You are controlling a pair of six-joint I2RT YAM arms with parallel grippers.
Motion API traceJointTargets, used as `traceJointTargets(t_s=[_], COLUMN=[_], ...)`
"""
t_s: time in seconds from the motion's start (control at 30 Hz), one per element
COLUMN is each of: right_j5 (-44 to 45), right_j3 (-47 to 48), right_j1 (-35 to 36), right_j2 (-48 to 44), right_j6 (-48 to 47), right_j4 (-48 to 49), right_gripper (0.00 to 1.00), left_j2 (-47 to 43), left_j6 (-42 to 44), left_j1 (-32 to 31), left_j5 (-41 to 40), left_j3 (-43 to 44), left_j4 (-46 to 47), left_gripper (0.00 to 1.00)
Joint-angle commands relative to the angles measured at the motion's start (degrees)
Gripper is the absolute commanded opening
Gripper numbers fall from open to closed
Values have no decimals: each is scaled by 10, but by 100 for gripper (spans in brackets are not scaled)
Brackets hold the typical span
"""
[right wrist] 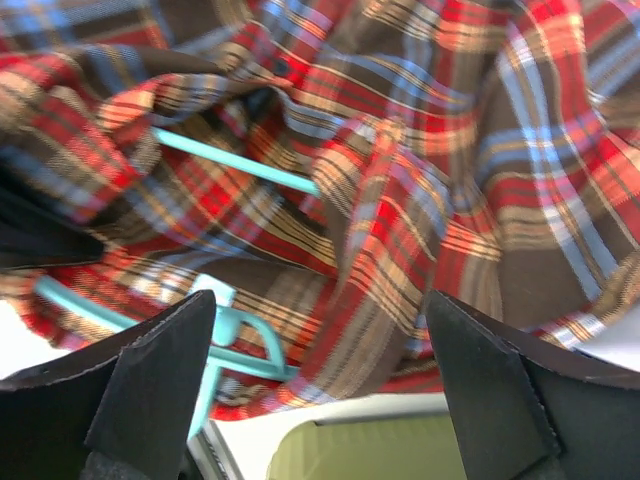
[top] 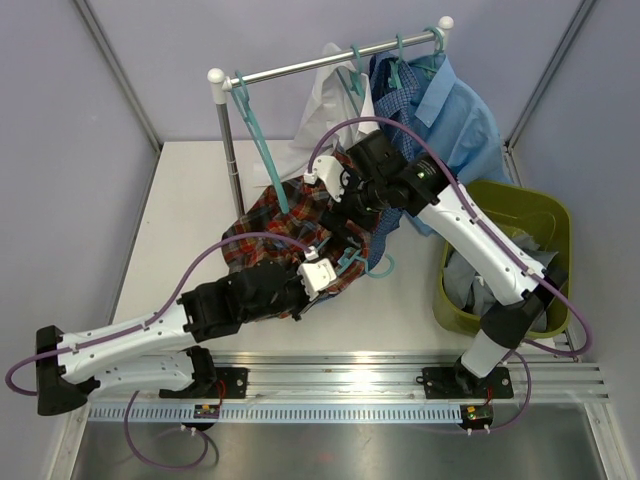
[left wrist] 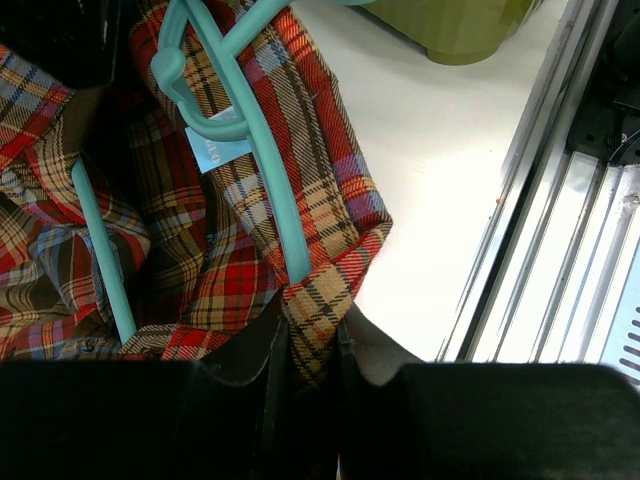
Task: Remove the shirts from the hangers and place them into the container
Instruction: Pass the hanger from the left arm to the right
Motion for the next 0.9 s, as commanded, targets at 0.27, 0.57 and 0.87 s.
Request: traceJointTargets(t_s=[0.27,0.57,0.87], right_j5=[88,81,-84], right_j3=[-25,-13,49], right_j1=[4,3,-26], right_j2=[10,-27,-62], right_j6=[1,3,10], right_j4=[4,9,-22], right_gripper=[72,0,0], left_j2=[-63,-93,-109], left_j6=[-6,-53,-145], left_j1=[-7,-7,1], left_j5=[-16,-49,-75], left_j3=[-1,-38,-69], left_j4=[22,20,50], left_gripper=[0,0,0])
